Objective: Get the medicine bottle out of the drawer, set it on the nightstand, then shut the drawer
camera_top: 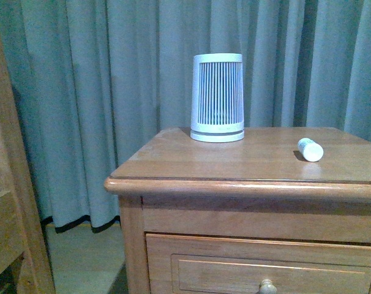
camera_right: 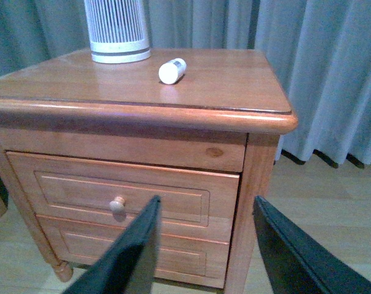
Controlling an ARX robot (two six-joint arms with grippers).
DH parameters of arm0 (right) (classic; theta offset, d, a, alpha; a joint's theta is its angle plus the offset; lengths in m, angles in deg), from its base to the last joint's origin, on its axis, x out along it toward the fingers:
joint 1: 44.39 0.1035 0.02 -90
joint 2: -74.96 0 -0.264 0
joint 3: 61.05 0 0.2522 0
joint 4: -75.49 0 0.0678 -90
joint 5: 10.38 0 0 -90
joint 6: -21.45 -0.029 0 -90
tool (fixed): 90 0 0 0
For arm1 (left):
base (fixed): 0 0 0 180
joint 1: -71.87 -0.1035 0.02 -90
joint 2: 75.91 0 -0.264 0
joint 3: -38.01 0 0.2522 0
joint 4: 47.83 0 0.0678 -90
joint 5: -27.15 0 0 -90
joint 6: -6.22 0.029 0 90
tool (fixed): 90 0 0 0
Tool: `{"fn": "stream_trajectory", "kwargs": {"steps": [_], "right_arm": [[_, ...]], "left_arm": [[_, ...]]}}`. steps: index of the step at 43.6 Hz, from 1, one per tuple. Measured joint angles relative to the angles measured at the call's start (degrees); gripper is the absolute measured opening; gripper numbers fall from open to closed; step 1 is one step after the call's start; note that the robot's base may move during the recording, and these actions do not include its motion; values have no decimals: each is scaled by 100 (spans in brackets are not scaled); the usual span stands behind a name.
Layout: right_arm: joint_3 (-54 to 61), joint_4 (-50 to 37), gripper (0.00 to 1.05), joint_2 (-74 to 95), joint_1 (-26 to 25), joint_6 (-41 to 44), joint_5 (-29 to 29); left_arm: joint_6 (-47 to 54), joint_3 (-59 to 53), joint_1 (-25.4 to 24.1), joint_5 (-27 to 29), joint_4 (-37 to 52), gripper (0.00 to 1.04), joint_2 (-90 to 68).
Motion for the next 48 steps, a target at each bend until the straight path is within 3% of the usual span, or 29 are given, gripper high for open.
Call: {"fn": "stream_trajectory", "kwargs": {"steps": [14, 39, 43, 48], "right_arm": [[155, -46, 2, -151, 13, 90, 2], [409, -72, 4, -415, 15, 94, 4], [409, -72, 18, -417, 15, 96, 4], [409, -72, 44, -417, 15, 98, 4]], "left_arm": [[0, 0, 0, -2, 2, 98, 0], [0, 0, 0, -2, 2, 98, 0], [0, 0, 0, -2, 0, 98, 0], [0, 0, 0, -2, 2, 98, 0]]}}
